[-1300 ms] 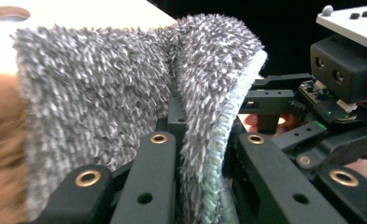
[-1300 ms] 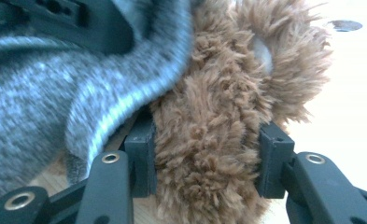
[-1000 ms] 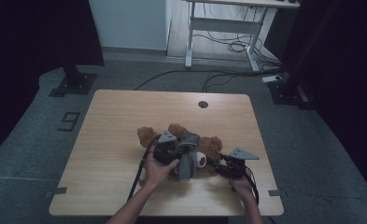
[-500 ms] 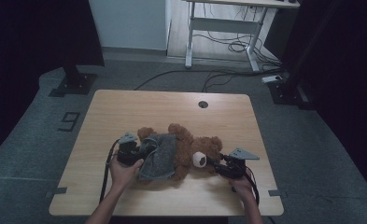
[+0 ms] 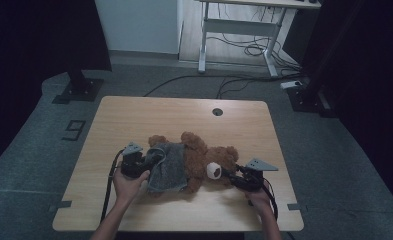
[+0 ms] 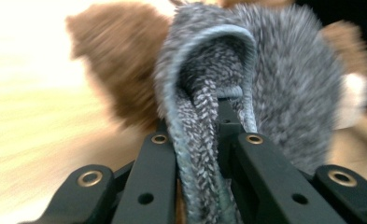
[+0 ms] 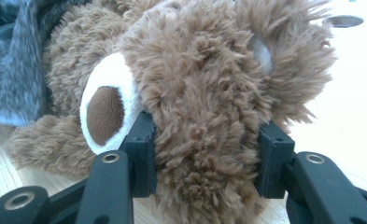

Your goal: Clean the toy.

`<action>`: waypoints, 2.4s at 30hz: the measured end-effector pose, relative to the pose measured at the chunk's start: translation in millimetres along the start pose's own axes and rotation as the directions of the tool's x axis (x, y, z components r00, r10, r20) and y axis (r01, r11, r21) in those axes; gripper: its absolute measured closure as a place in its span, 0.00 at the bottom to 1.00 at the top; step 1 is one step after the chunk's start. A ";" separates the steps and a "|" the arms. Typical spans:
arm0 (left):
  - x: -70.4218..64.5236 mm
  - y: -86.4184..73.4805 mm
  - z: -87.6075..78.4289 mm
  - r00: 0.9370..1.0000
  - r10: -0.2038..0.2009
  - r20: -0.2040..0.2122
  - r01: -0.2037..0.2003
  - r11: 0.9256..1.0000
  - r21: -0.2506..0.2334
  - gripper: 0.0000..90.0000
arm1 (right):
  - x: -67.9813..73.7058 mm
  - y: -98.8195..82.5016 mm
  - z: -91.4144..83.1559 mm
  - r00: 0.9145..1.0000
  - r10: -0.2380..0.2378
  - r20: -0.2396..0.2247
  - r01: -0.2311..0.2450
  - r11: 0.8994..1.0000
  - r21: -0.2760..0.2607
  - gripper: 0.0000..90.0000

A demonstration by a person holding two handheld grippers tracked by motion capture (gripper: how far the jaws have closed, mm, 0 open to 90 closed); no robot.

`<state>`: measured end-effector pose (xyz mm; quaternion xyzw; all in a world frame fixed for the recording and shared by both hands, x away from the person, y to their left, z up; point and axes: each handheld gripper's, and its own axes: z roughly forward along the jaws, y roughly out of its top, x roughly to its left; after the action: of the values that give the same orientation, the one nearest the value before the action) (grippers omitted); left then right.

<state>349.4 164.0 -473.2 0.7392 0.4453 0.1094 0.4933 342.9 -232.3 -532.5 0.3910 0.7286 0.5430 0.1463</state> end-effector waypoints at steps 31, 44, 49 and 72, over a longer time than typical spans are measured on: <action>-135.4 58.9 123.5 0.964 0.227 0.137 -0.235 0.971 0.046 0.91 | 2.2 -2.3 -1.0 1.000 -0.020 0.025 0.020 1.000 -0.007 0.56; -77.8 44.0 79.6 0.988 0.154 0.020 -0.155 0.986 0.067 0.91 | 2.8 -2.4 -1.1 0.999 -0.015 0.029 0.015 1.000 -0.007 0.56; -52.0 32.3 52.2 0.992 0.123 -0.003 -0.122 0.992 0.037 0.91 | 2.9 -2.7 -1.2 0.999 -0.013 0.030 0.014 1.000 -0.009 0.56; 52.2 -10.6 12.5 0.969 0.013 -0.249 0.014 0.994 0.107 0.90 | 1.7 -3.5 -1.1 1.000 0.003 0.028 -0.002 1.000 -0.017 0.56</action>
<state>381.3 197.4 -502.6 0.7451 0.5091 0.1769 0.3928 339.7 -232.2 -534.9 0.3982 0.7213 0.5439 0.1591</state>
